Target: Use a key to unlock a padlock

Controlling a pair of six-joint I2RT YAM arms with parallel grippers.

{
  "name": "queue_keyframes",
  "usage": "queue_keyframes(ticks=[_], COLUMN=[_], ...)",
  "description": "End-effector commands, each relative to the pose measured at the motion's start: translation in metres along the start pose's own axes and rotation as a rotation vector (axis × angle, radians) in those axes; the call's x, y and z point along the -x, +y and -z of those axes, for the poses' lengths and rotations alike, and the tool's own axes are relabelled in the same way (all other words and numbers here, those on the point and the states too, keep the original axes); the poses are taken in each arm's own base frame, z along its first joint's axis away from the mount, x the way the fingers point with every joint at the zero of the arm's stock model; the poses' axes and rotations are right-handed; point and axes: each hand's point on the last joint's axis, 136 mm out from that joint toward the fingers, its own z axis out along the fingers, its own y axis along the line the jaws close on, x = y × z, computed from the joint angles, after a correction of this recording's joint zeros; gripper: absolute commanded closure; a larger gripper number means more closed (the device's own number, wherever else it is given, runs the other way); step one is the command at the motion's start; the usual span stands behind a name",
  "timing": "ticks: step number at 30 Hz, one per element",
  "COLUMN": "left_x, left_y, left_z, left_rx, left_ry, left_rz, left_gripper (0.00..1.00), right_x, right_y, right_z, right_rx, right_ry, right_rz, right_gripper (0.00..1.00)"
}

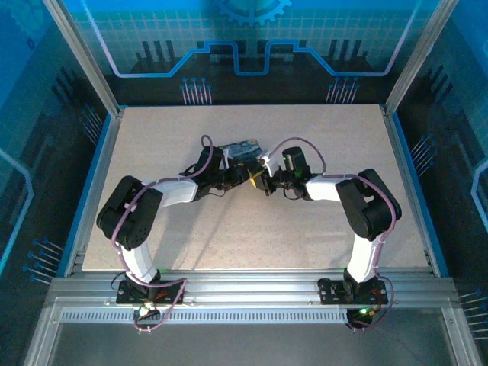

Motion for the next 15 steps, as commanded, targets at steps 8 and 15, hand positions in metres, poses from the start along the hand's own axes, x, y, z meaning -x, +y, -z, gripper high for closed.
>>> queue_keyframes(ticks=[8,15], left_x=[-0.028,-0.023], left_y=[-0.040,-0.035], left_z=[0.006,0.024], left_rx=[-0.155,-0.150], left_ry=[0.092,0.043], left_rz=[-0.041,0.000], left_gripper=[0.53,0.37], right_x=[-0.010,-0.021], right_y=[0.002,0.002], right_z=[-0.013,-0.017], right_rx=[0.047,0.062], right_ry=[-0.029,0.010], right_rz=[-0.042,-0.095], right_gripper=[0.98,0.98])
